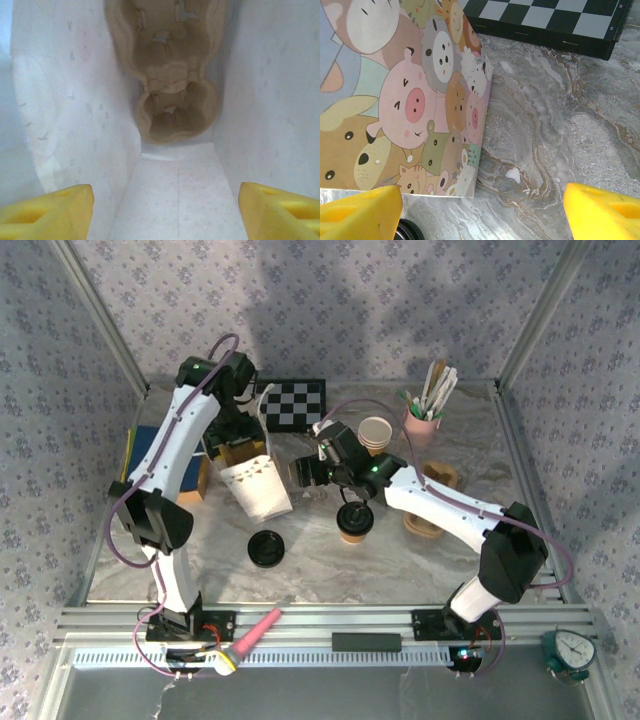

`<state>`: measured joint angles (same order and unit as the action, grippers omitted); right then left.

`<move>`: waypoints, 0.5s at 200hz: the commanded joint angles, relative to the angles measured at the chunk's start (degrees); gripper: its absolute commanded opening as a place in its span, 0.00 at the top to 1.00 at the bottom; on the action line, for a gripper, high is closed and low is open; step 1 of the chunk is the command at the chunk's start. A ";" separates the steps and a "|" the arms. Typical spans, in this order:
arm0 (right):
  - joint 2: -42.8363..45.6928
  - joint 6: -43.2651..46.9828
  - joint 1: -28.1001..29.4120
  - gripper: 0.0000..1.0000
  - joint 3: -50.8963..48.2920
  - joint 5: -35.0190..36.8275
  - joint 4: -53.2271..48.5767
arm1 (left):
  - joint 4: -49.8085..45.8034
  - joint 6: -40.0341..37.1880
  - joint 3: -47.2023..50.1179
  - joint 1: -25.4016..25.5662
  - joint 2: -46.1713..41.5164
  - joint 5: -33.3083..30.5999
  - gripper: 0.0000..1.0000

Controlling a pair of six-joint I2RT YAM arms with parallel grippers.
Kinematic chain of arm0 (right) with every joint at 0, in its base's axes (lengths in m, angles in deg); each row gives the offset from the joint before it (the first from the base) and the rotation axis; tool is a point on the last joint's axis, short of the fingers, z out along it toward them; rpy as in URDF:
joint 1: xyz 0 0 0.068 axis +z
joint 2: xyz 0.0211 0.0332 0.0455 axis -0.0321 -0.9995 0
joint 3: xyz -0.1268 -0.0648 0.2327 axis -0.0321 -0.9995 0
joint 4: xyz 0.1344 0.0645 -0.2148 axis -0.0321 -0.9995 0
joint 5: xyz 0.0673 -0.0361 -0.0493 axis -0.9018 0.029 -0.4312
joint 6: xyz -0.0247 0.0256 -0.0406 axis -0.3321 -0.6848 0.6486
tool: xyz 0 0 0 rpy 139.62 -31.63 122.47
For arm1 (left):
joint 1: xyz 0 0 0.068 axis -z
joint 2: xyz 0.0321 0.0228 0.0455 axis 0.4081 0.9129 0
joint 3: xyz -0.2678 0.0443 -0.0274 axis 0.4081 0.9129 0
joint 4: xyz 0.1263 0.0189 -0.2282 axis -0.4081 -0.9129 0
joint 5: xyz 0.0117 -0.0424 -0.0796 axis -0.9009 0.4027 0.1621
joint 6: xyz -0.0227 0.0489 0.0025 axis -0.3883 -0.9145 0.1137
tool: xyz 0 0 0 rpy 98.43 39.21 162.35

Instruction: Pack the takeout coffee

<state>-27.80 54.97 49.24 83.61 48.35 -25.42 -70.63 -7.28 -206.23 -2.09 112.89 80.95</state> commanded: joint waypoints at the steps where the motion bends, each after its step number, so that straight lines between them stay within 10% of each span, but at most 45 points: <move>1: 1.25 -0.89 0.35 0.15 -0.21 1.03 0.41 | -0.15 0.65 0.05 0.15 -1.66 1.05 0.24; 100: 2.30 -0.81 0.22 0.11 1.02 2.38 -1.94 | -6.06 -0.76 -14.31 -0.20 2.79 0.33 0.17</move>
<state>-27.36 54.95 49.24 83.31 49.25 -25.62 -71.37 -7.46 -215.63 -2.11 114.45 81.39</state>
